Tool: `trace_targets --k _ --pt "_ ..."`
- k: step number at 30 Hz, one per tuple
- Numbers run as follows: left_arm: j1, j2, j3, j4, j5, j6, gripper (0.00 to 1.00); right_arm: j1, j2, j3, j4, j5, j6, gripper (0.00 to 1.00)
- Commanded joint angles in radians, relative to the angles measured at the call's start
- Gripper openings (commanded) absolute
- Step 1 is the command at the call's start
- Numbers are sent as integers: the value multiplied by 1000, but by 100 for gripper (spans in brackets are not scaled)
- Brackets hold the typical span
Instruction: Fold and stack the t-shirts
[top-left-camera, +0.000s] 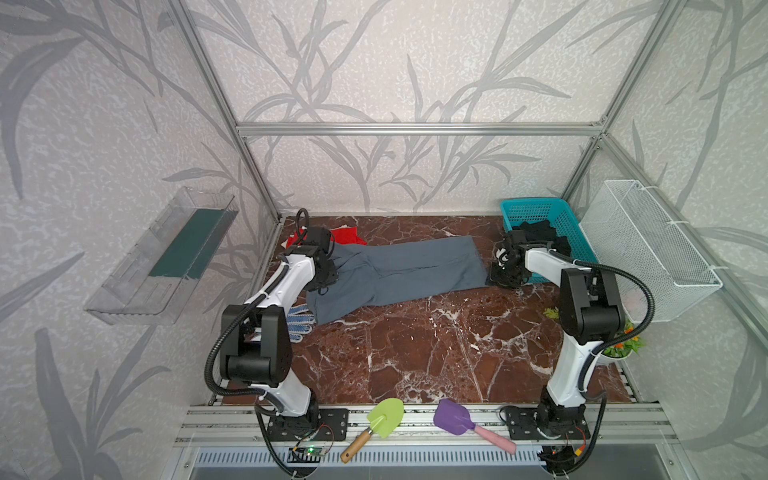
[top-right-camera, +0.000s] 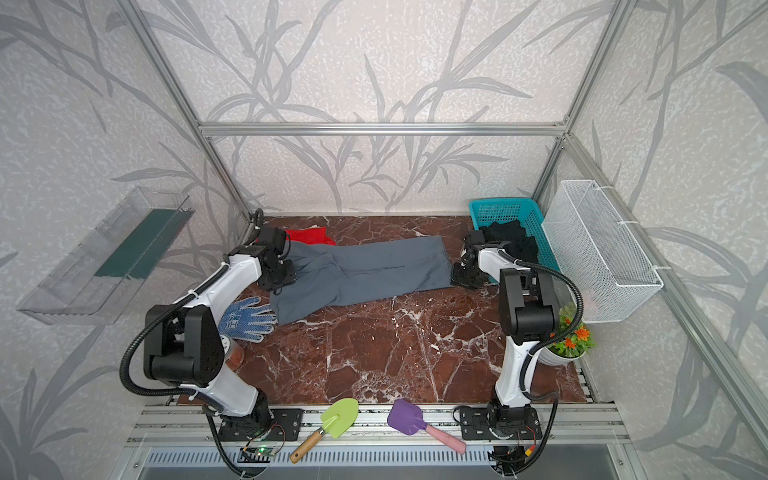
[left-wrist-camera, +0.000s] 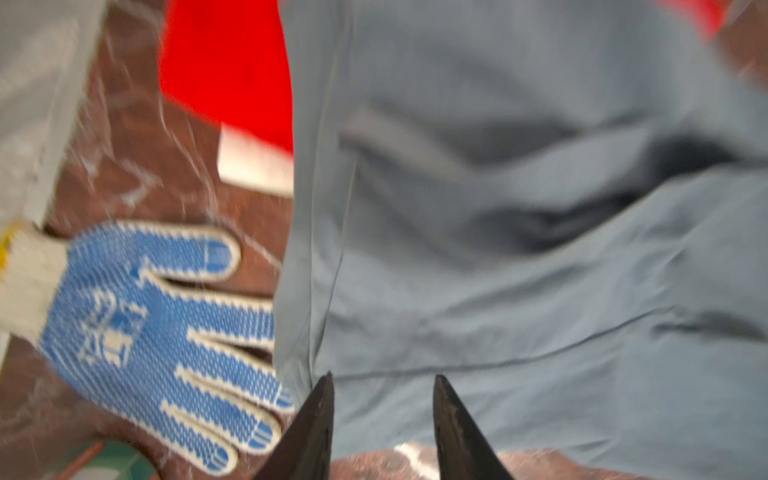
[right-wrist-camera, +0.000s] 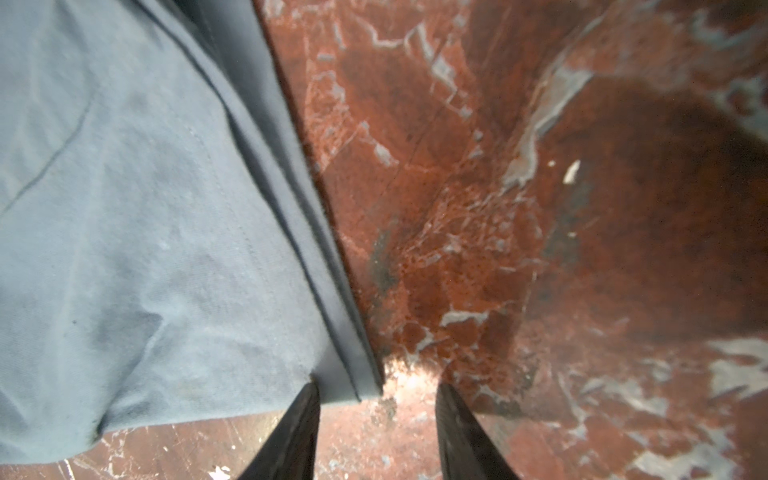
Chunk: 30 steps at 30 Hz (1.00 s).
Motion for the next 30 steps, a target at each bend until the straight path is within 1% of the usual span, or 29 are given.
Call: trace_targets --k 1,3,6,10,13,15,16,17,20,21,23,25,27,30 --pt "-9 -75 -107 -44 -6 -97 42 1 8 11 -43 12 -1 48" --pt "-9 -101 -165 -32 -11 -125 43 1 13 20 -47 2 -3 49" --pt "-9 -97 -209 -12 -5 -138 44 10 23 29 -40 -20 1 49" --pt "-9 -65 -224 15 8 -141 44 35 51 61 -37 -20 11 50" --pt "-8 -12 -220 17 8 -136 44 43 75 84 -37 -19 20 49" --pt "-8 10 -229 33 25 -137 43 45 88 93 -41 -16 23 48" --pt "-8 15 -235 38 32 -141 41 45 94 96 -44 -19 22 44" --pt "-8 17 -241 41 38 -144 39 45 98 96 -46 -24 20 36" --pt "-9 6 -259 34 33 -152 34 46 91 79 -57 -32 19 3" --pt "-9 -1 -264 30 27 -154 31 45 82 66 -57 -31 20 0" --pt "-8 -15 -276 16 11 -160 28 45 45 21 -50 -23 22 0" --pt "-7 -32 -283 -5 1 -168 27 45 -7 -28 -62 -10 22 0" --pt "-7 -55 -293 -27 -1 -179 27 45 -83 -99 -77 16 26 0" --pt "-6 -103 -315 -44 2 -190 27 45 -219 -206 -118 89 32 0"
